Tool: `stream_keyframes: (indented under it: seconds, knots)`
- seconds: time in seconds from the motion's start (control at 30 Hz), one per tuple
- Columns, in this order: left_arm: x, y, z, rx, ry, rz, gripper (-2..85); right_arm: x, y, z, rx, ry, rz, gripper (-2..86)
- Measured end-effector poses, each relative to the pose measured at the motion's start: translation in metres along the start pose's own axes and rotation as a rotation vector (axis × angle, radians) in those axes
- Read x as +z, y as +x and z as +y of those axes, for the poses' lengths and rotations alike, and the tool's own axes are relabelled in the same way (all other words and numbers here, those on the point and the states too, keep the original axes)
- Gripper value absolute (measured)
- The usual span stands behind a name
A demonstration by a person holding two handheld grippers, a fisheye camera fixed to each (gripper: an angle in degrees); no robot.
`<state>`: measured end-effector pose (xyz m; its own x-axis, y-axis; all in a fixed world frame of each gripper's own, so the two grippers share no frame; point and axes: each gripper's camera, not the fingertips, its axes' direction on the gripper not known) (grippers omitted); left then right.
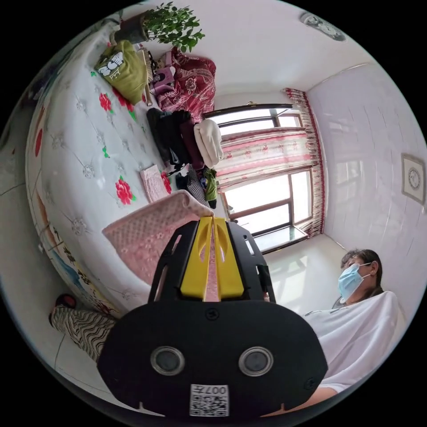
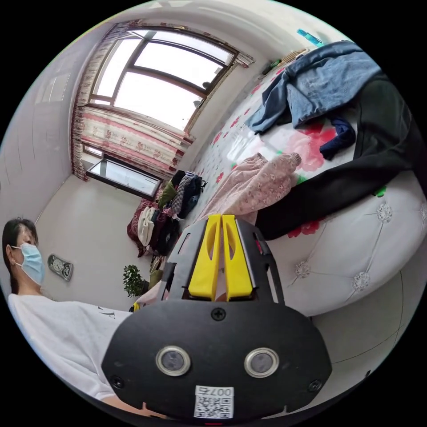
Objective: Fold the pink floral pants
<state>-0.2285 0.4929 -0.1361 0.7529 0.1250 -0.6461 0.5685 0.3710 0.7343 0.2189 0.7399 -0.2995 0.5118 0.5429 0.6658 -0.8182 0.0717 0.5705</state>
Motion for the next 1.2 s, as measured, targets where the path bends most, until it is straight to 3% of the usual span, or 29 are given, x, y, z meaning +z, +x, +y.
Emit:
stream_keyframes:
  seconds: [0.37, 0.6, 0.8, 1.0, 1.1, 1.2]
  knots:
    - [0.125, 0.017, -0.052, 0.02, 0.026, -0.166, -0.9, 0.109, -0.078, -0.089, -0.148, -0.059, 0.052, -0.3]
    - [0.315, 0.0, -0.146, -0.039, -0.048, -0.326, 0.1, 0.292, -0.143, -0.212, -0.271, -0.174, 0.188, 1.1]
    - [0.476, -0.054, -0.18, -0.059, -0.262, -0.601, 9.5, 0.435, -0.098, -0.251, -0.121, -0.283, 0.31, 5.6]
    - [0.515, -0.066, -0.123, 0.245, -0.432, -0.725, 9.2, 0.383, -0.038, -0.216, -0.094, -0.171, 0.533, 7.4]
    - [0.522, -0.073, -0.075, 0.32, -0.486, -0.862, 8.3, 0.316, 0.005, -0.197, 0.023, -0.056, 0.691, 8.3]
    - [0.548, -0.083, -0.039, 0.344, -0.549, -1.052, 6.2, 0.277, 0.046, -0.186, 0.141, -0.002, 0.69, 9.2]
